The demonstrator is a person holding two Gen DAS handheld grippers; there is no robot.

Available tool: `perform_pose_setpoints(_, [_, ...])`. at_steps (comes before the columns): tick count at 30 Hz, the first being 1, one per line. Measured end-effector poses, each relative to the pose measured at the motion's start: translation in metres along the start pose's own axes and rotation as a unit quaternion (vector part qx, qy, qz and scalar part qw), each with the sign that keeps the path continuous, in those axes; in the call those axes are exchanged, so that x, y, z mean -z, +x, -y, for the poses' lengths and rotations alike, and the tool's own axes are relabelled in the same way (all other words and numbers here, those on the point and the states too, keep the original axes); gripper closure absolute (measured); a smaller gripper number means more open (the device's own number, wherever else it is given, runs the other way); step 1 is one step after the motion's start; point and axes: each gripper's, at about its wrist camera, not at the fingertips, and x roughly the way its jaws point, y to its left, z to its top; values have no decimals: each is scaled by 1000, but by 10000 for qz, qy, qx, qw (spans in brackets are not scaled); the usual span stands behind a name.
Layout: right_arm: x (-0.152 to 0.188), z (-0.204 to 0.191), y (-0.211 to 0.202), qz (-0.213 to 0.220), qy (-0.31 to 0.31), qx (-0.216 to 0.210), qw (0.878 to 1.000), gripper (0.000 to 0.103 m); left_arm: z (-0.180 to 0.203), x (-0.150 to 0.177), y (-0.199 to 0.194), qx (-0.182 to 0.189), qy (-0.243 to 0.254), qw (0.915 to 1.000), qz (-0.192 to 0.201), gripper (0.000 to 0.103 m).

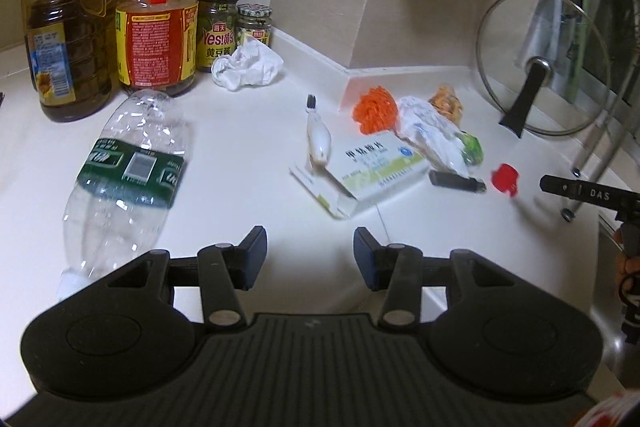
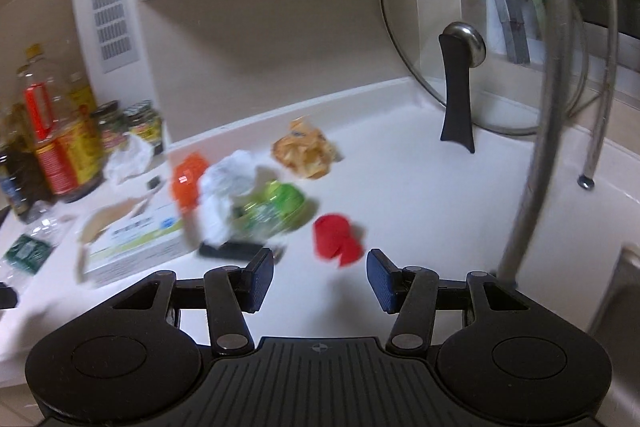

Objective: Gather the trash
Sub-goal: 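Grasp the red plastic cup with the right tool, then grasp the white toothbrush by its handle with the left tool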

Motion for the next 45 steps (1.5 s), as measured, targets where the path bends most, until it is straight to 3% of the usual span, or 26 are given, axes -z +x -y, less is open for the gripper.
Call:
perform_pose_setpoints(8, [-7,10,53,-230,-254,-97,9994,50,4,-13,27,-188,73,9998,-63,60])
perform_pose_setpoints(15, [-10,8,73,-301,-421,-184,9985,50,8,-27,41,-186,97,9998,-39,60])
perform_pose_setpoints(21, [-10,7,80,-363,-513,-192,9978,69,15,-43,51,-89,187,9998,25,60])
perform_pose_setpoints(29, [-18,13,71,-95,-423,-254,9987,70,21,-69,74,73,281,9996,16,60])
perform_pose_setpoints(38, [-27,23,64,56,-222,-303,9993,70,16,-101,132,-88,399,9979,-497,60])
perform_pose_setpoints(45, [-24,27,62,58,-130,-315,9994,70,14,-113,168,-238,502,9941,-935,70])
